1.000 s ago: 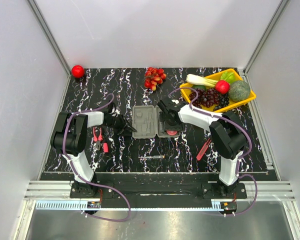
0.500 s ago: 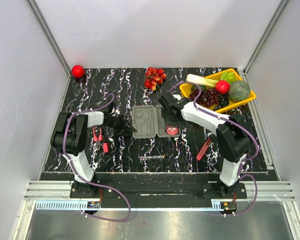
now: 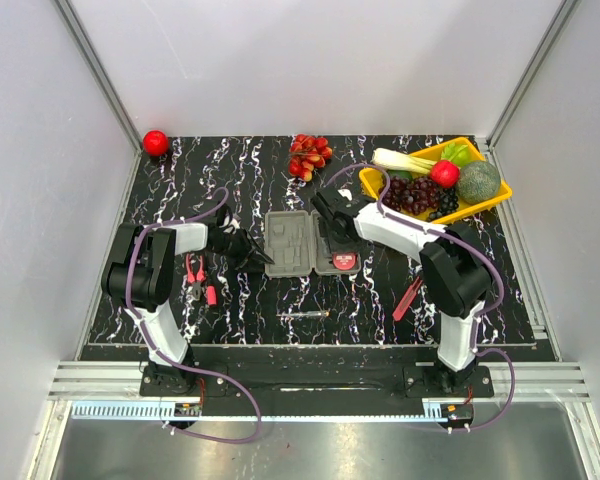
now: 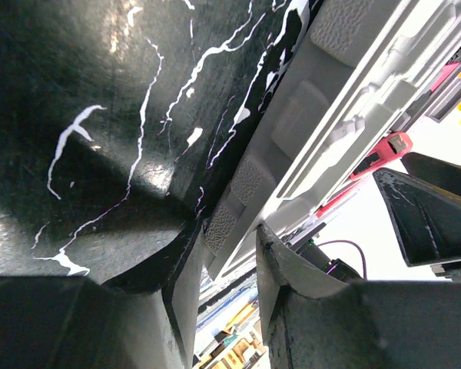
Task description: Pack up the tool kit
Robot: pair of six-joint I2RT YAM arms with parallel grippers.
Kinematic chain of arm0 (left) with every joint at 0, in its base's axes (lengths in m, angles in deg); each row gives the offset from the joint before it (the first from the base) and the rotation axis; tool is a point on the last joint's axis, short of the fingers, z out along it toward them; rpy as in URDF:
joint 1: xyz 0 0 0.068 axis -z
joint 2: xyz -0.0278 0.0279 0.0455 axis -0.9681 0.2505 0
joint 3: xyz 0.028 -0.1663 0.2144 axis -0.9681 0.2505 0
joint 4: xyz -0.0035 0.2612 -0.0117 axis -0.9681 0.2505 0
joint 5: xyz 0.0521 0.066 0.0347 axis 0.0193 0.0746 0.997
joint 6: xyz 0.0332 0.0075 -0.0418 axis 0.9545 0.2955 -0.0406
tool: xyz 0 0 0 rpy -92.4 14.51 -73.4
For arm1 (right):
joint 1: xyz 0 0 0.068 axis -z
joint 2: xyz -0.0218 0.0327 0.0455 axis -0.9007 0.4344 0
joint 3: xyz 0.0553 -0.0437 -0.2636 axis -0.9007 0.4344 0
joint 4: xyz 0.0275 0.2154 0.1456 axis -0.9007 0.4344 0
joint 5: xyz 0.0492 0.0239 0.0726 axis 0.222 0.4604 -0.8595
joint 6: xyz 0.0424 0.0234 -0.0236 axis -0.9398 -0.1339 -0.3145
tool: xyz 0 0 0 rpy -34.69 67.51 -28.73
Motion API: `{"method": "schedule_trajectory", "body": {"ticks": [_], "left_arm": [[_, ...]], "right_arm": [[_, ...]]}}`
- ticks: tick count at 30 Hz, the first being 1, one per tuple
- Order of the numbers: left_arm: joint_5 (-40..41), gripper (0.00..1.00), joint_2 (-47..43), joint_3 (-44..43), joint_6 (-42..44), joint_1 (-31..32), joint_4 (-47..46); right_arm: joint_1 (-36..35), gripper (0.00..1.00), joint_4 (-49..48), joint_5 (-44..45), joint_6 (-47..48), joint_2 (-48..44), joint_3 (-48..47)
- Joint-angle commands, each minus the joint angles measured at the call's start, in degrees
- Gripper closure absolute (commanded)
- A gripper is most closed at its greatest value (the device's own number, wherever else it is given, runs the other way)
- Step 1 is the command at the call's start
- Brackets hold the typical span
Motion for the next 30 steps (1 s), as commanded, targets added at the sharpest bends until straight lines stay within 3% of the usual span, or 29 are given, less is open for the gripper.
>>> {"method": "schedule_trajectory", "body": {"ticks": [1,12,30], "left_arm": [[7.3,1.00,2.7,1.3,0.3,-0.4,2.1],[7.3,1.00,2.8,1.3,0.3,-0.4,2.1],[7.7,1.00,2.8,1.4,0.3,-0.5,2.5]], "right_arm": [[-1.3,0.33,-1.1,2.5,1.8,1.5,-2.4],[-1.9,0.44,4.5,8.3,3.2,4.5,-2.4],[-1.9,0.54,6.9,4.6,2.2,9.1,-2.0]]}}
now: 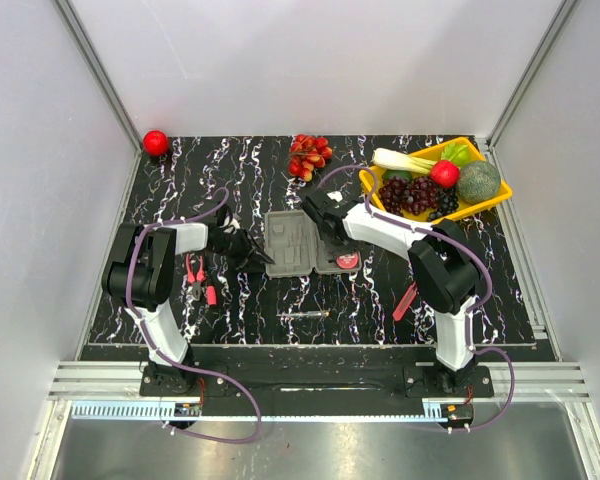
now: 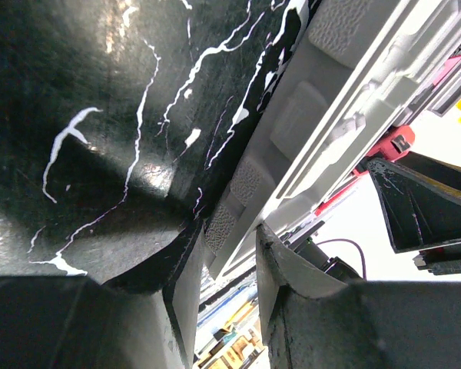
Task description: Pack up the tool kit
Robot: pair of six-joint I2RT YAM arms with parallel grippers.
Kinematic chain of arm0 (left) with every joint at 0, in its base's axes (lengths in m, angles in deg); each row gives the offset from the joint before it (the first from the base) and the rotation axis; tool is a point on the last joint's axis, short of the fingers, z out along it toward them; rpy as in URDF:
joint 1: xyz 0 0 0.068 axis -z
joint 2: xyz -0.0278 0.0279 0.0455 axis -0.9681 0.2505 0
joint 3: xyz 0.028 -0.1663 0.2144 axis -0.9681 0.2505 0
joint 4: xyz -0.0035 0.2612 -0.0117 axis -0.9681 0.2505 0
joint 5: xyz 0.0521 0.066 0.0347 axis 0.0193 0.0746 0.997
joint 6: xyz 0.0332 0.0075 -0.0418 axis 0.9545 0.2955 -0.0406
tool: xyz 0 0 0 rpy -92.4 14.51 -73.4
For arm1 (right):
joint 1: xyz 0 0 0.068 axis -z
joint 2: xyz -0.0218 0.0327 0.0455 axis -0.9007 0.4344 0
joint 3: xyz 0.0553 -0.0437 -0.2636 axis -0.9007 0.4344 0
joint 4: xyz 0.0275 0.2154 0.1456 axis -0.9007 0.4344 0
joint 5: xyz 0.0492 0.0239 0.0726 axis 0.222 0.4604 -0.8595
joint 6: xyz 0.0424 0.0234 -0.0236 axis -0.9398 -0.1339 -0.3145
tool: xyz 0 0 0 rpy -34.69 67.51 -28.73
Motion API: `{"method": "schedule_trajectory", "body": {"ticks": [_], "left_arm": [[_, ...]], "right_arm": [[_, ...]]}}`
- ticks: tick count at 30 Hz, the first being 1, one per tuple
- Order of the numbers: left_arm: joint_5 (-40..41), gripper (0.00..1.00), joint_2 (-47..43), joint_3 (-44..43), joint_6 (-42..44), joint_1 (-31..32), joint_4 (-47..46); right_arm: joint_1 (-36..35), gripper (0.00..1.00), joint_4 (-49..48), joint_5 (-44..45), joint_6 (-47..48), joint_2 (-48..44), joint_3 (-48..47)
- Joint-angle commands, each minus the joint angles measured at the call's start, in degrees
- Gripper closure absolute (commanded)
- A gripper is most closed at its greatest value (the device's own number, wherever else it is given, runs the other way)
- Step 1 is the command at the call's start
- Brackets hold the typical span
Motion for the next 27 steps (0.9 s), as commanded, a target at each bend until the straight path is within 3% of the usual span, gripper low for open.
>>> {"method": "schedule_trajectory", "body": {"ticks": [1,27], "left_arm": [[8.0,1.00,2.6,1.5,0.4,-0.4,2.6],[7.9,1.00,2.6,1.1,0.5,-0.5,3.0]], "right_arm": [[0.4,0.55,3.3,-0.8,-0.5,4.8,1.6],[0.5,0.55,4.6,-11.4,-0.4,14.0,1.8]]}}
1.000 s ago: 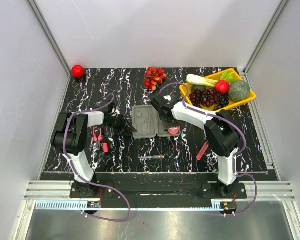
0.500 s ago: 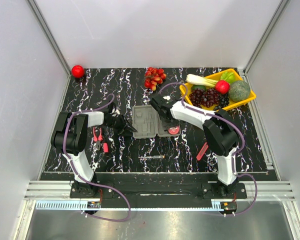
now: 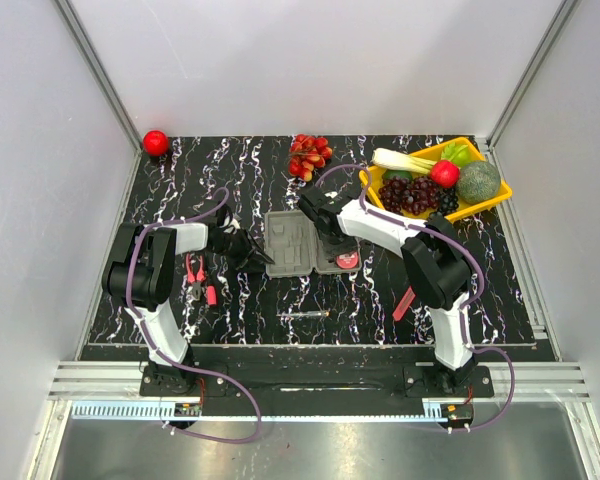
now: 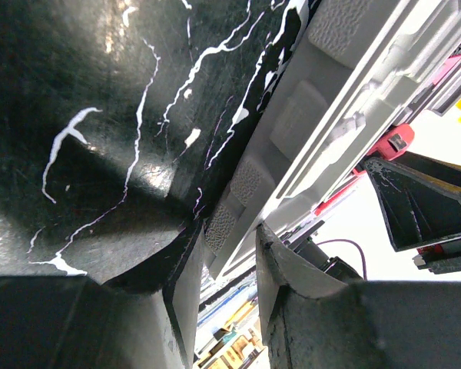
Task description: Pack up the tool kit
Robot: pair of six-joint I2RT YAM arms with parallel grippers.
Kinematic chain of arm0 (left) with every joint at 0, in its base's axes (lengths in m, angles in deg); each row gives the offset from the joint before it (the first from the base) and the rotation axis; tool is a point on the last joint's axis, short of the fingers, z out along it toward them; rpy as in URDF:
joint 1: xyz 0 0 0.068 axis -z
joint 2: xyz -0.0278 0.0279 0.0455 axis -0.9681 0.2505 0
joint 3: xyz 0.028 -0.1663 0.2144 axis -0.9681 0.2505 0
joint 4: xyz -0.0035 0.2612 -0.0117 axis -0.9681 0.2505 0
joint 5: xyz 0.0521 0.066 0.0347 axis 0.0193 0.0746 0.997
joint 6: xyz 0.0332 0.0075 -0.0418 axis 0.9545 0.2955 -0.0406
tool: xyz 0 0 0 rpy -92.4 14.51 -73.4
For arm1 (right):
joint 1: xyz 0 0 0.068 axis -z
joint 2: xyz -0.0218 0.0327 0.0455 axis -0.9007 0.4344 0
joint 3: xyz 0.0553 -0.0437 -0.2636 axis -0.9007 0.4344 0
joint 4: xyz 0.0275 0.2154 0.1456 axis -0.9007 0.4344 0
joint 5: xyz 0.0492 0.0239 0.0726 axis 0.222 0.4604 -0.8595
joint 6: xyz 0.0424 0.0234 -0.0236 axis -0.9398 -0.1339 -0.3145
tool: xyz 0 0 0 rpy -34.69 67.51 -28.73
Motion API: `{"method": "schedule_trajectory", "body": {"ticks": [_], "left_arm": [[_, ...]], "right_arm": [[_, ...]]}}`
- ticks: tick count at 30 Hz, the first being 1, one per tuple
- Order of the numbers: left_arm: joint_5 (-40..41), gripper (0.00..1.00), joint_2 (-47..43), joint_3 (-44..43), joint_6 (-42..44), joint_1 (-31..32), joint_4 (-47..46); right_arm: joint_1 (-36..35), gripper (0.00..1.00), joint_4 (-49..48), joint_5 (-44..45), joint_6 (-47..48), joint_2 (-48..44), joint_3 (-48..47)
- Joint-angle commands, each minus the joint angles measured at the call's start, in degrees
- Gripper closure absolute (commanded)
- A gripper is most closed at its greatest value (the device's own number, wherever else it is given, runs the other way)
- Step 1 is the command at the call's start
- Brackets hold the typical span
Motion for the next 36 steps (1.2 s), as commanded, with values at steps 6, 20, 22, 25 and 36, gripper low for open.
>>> {"method": "schedule_trajectory", "body": {"ticks": [6,20,22,25,36], "left_arm": [[8.0,1.00,2.3,1.1,0.5,-0.5,3.0],[7.9,1.00,1.9,1.5,0.6,-0.7,3.0],[7.7,1.00,1.9,1.5,0.5,-0.7,3.0],[7.8,1.00,1.8,1.6,0.6,-0.8,3.0],[7.8,0.93,1.3,1.0,0.8,-0.7,3.0]], "right_arm": [[0.6,0.54,-1.3,-12.6,-0.6,10.8,7.2],[0.8,0.51,-1.2,-17.6,-0.8,15.4,6.7],[0.8,0.51,-0.7,-18.1,-0.7,16.3,6.7],[0.8,0.51,0.0,-16.9,-1.2,16.7,6.3],[0.9,0.30,-0.4,-3.7,-3.7,-0.4,3.1]]}}
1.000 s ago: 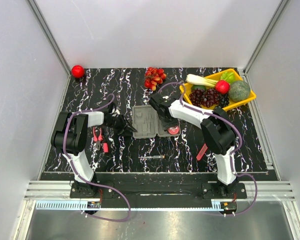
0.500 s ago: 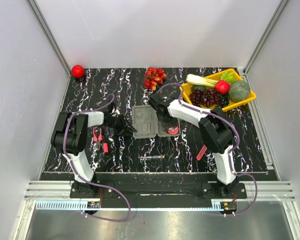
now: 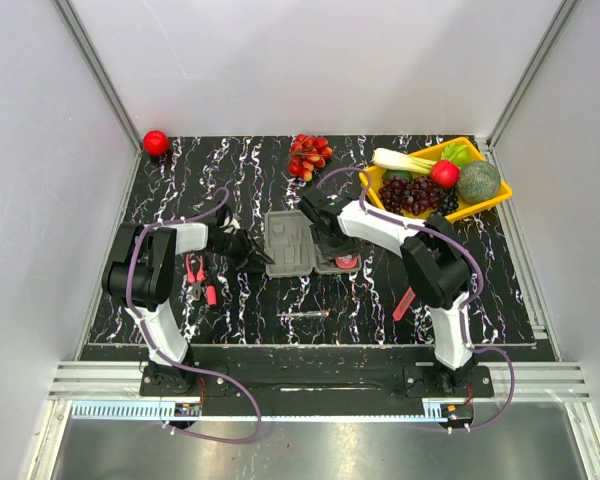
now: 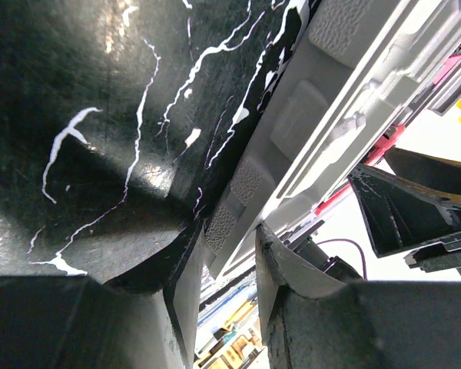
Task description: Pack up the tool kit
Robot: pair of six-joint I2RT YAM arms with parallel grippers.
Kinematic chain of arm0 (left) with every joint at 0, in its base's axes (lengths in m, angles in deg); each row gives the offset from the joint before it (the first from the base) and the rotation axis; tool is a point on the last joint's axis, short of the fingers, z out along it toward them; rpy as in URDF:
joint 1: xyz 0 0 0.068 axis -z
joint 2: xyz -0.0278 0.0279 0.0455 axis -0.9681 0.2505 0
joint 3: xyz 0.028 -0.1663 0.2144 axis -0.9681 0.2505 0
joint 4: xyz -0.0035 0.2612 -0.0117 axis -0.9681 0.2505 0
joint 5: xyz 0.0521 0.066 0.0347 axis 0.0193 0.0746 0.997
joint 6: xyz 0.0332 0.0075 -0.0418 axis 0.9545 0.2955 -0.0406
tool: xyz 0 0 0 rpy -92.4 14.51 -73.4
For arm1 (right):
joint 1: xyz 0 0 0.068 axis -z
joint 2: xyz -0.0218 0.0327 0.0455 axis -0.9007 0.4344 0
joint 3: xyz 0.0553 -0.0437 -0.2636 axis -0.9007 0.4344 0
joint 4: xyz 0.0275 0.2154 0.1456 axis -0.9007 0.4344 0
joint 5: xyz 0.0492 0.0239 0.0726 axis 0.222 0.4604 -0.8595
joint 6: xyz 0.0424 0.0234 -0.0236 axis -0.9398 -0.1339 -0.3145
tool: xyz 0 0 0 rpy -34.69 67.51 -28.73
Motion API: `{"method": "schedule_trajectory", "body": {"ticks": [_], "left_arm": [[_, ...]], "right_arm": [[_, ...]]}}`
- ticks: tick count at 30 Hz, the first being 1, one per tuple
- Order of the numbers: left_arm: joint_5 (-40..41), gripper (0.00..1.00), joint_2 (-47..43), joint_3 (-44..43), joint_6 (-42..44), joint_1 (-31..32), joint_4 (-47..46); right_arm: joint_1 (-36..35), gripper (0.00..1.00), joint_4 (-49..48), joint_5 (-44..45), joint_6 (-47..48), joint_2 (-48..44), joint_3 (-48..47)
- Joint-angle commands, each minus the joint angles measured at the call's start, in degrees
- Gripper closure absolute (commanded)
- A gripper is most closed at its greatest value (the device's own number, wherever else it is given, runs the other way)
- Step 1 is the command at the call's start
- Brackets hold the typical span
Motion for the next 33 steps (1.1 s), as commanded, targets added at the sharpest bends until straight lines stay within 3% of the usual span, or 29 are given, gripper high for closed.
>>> {"method": "schedule_trajectory", "body": {"ticks": [1,10,16,21,23,28,33], "left_arm": [[7.8,0.89,1.1,0.9,0.9,-0.7,2.9],[9.2,0.45,-5.0,-4.7,3.2,-0.7,4.0],[12.5,0.21,-10.3,-8.6,5.7,-0.7,6.4],[15.3,0.04,-14.4,-8.4,7.7,-0.5,7.3],[16.2,0.01,-15.5,-7.8,8.0,-0.5,7.3],[16.5,0.03,-17.0,-8.1,9.8,0.6,7.1],[16.4,0.20,-16.9,-9.5,12.2,4.8,6.4]], "right_arm": [[0.6,0.27,-0.3,-0.5,-3.7,-1.8,2.6],[1.6,0.16,-1.5,7.2,-10.9,-15.9,1.8],[6.8,0.15,-1.9,8.9,-22.2,-25.3,12.7],[12.7,0.06,-2.1,7.3,-31.0,-33.6,24.8],[14.1,0.01,-2.1,6.8,-33.0,-36.2,28.6],[15.7,0.01,-3.6,2.9,-34.4,-38.9,34.4],[15.7,0.26,-19.2,-13.1,-23.8,-40.4,37.0]]}}
